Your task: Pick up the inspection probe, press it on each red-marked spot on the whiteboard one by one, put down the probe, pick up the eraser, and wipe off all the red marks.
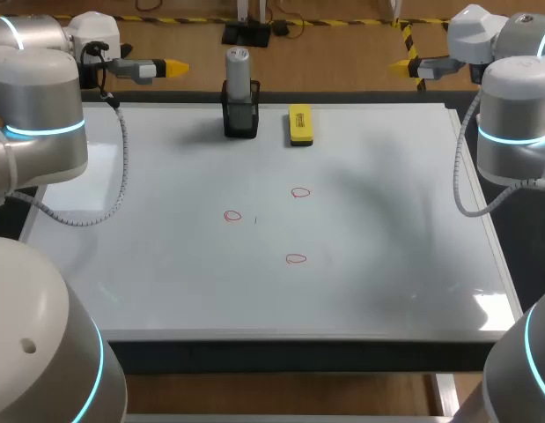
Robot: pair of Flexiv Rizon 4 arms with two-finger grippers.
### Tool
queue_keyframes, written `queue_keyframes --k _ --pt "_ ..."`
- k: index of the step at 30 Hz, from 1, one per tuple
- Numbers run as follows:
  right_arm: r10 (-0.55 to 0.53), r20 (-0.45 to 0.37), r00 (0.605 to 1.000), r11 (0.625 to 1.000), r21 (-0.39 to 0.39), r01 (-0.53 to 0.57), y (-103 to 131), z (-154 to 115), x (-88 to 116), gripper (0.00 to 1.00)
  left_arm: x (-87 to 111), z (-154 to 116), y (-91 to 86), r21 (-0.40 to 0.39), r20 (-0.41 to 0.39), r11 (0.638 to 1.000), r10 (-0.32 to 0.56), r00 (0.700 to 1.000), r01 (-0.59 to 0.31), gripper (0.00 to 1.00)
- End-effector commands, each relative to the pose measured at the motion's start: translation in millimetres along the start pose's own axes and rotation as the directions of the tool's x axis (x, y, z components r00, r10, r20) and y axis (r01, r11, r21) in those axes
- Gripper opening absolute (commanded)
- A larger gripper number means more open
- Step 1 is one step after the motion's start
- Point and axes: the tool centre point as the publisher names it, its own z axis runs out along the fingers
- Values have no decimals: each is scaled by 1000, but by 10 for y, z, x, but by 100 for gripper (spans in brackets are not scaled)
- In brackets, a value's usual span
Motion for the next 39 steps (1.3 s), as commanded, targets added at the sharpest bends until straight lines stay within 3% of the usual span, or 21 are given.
queue_keyframes --k 1,15,23,29,39 --pt "0 -1 1000 1000 1 0 0 1 -3 100 -1 -1 0 -1 0 1000 -1 1000 1 100" --pt "0 -1 1000 1000 1 0 0 1 -3 100 -1 -1 0 -1 0 1000 -1 1000 1 100" --pt "0 -1 1000 1000 1 0 0 1 -3 100 27 111 65 -6 -107 998 64 992 -65 100" --pt "0 -1 1000 1000 1 0 0 1 -3 100 109 194 87 -1 -249 988 149 957 -154 100" --pt "0 -1 1000 1000 1 0 0 1 -3 100 196 288 103 47 -458 981 188 869 -188 100"
